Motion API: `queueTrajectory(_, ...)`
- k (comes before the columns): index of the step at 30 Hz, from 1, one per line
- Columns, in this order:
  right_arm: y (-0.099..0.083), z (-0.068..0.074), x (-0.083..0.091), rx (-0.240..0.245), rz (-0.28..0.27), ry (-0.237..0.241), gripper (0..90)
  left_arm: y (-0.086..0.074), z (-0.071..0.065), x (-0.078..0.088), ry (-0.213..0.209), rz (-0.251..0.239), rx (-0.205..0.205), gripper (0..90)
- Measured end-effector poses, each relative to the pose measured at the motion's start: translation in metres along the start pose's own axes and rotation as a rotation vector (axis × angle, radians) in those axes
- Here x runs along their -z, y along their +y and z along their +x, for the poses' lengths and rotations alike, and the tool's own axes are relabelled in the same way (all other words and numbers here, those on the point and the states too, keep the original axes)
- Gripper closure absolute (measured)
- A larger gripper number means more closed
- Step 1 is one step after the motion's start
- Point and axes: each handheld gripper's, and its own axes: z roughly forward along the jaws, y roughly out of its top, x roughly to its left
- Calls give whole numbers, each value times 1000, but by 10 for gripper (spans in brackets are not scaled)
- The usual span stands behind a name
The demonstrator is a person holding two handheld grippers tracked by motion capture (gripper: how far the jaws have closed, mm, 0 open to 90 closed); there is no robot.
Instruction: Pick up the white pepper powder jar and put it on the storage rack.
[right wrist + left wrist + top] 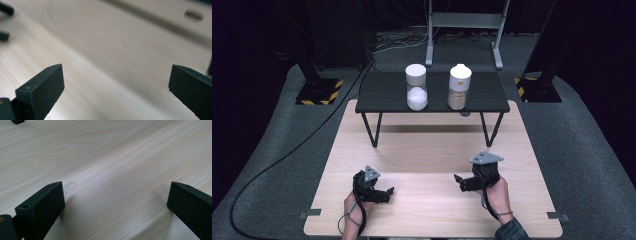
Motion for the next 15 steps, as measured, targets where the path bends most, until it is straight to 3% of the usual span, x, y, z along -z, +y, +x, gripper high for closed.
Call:
queueTrajectory(5,-38,3,-10,-48,56,-27,0,0,0,0,0,0,0,11)
queueTrajectory(7,-49,10,-10,-40,61,-66,0,0,0,0,1,0,-1,12)
queueTrajectory(9,-53,14,-11,-31,83,-87,0,0,0,0,1,0,-1,13)
queueTrajectory(15,-62,17,-8,-44,83,-110,0,0,-1,0,3,0,-1,11)
